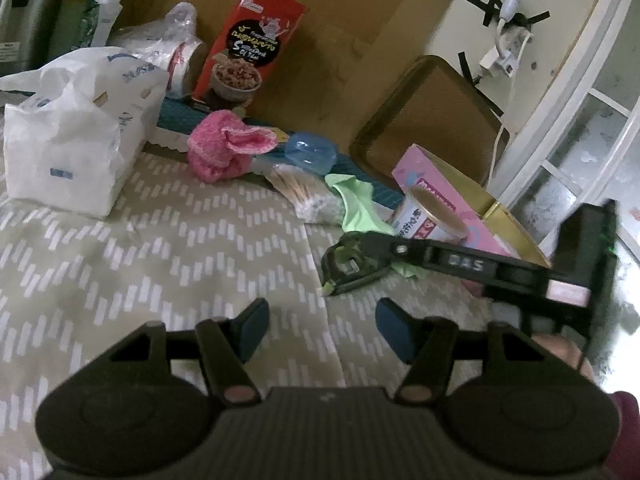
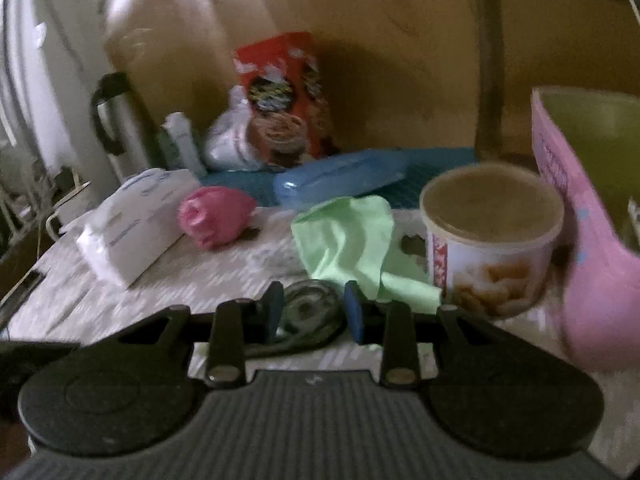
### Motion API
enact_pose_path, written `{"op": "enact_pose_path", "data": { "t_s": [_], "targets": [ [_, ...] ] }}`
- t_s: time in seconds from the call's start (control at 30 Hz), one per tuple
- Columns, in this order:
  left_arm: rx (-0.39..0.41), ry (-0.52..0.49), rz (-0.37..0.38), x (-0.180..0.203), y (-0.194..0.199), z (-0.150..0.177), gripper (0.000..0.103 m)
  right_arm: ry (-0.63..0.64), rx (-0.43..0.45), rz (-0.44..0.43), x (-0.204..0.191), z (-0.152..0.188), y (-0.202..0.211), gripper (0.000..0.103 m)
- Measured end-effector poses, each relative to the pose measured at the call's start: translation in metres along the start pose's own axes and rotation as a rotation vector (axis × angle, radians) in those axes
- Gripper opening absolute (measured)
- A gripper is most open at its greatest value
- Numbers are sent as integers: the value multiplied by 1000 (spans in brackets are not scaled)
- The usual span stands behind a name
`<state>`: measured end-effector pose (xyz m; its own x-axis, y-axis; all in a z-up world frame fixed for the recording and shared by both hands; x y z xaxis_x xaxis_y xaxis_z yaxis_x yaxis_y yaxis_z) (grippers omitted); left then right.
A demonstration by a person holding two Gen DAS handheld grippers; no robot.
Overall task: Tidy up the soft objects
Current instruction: 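Reach the left tool to the dark green tape roller and grasp it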
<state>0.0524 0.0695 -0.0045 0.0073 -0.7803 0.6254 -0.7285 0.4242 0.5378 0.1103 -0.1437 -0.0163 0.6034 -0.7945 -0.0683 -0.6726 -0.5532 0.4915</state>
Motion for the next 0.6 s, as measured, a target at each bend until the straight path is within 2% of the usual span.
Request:
{"op": "enact_pose_path", "data": {
  "t_s": [0.13,0.23,0.3,0.37,0.47,0.6],
  "targets": [
    [2,14,21,-3,3,0,60,-95,-35,-66,2,8,-2,40],
    [7,35,31,-9,8,-2,60,-97,-27,-131,-16,21,20,40],
    [6,48,34,-12,8,-6,60,-59,-5,-167,-30,32,38,45],
    [5,55,27,-14,5,-11,60,27,19,-147,-43,38,50,65],
    [-8,75,35,-12,-5,-21,60,179,13,-55,-56,38,49,66],
    [-32,73,21,-6,-23,-31,60,212,-6,-48,-49,28,30,70]
  ]
}}
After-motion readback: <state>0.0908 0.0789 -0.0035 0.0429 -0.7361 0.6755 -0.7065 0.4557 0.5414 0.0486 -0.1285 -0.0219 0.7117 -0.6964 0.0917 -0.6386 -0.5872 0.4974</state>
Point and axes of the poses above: each gripper's, at about its wrist camera, not at the fingertips, and y roughly against the way its jaws point, x to its right, z to its underside, the point moved 3 cm from there along -y, roughly the way its jaws point, and after that the axes turned 14 degrees about y, right-handed, at the moved point
